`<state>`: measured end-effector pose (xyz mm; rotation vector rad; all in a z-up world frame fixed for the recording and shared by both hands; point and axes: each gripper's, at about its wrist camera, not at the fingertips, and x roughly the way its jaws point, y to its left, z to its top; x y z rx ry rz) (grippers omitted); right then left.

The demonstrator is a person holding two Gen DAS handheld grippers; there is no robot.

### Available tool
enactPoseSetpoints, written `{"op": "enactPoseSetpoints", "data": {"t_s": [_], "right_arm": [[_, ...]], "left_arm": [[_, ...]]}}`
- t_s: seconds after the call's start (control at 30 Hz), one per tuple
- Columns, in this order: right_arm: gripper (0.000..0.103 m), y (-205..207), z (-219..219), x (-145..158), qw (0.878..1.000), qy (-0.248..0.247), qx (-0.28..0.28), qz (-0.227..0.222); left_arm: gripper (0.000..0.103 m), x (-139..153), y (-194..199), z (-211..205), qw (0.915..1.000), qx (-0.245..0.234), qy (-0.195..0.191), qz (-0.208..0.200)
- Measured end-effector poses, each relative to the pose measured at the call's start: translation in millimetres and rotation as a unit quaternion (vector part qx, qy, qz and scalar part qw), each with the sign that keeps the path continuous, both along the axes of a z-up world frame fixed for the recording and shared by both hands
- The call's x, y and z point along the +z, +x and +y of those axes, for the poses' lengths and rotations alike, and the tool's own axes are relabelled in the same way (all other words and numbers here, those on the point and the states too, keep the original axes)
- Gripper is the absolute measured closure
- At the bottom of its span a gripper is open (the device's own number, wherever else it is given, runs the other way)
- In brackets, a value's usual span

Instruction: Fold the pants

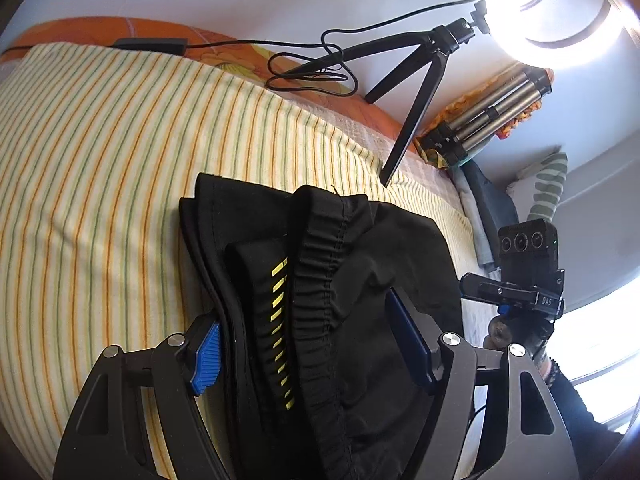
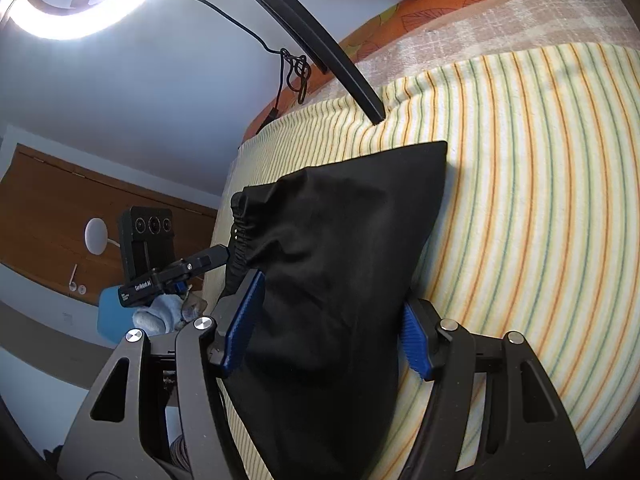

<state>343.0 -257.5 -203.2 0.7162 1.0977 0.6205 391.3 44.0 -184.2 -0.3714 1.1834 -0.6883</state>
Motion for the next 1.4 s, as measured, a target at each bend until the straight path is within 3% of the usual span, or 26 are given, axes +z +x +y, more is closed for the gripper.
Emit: {"op": "enactPoseSetpoints", "data": {"t_s": [0.07,0.13,0.3,0.4,0.5,0.57,0.67,1.13,1.4], "right_arm": [[0.037,3.1,3.9,0.1,1.0,-0.003,0.001,-0.001],[0.038,5.5,6.1,0.5,1.0,-0.006,-0.001,-0.003],[0.039,8.6,8.5,0.8,1.0,-0.008,-0.012,-0.002],[0.039,7.7,14.0,4.4,1.0,-0.027,-0.005,-0.013],[0.059,6.2,17.9,7.2,0.998,-0.066,0.002,-0.02],[0.083,6.2,16.7,6.7,0.996,-0.083,-0.002,-0.017],[0.092,1.5,10.1,8.4,0.995,-0.092,-0.014,-0.022],[0.097,-46.8,0.0,85.6,0.98,-0.139,-0.022,-0.138],[0.097,-78.6,-26.4,136.3,0.97,-0.15,-0.047,-0.185]], "left_arm": [[0.031,0.8,0.6,-3.1,0.9999,0.001,0.008,-0.006],[0.038,1.5,0.5,-5.9,0.9996,0.006,0.021,-0.015],[0.075,-2.4,0.8,-12.8,0.9988,0.009,0.038,-0.028],[0.083,-2.9,-0.1,-17.9,0.9975,-0.003,0.057,-0.042],[0.087,-2.6,-0.3,-13.9,0.9979,0.006,0.049,-0.042],[0.087,-2.2,-2.0,-10.8,0.9981,0.015,0.041,-0.045],[0.088,5.3,-9.1,-10.8,0.997,0.019,0.034,-0.067],[0.089,72.8,-49.4,-21.7,0.987,0.015,0.027,-0.158],[0.09,121.7,-74.8,-59.6,0.9778,-0.015,0.024,-0.208]]}}
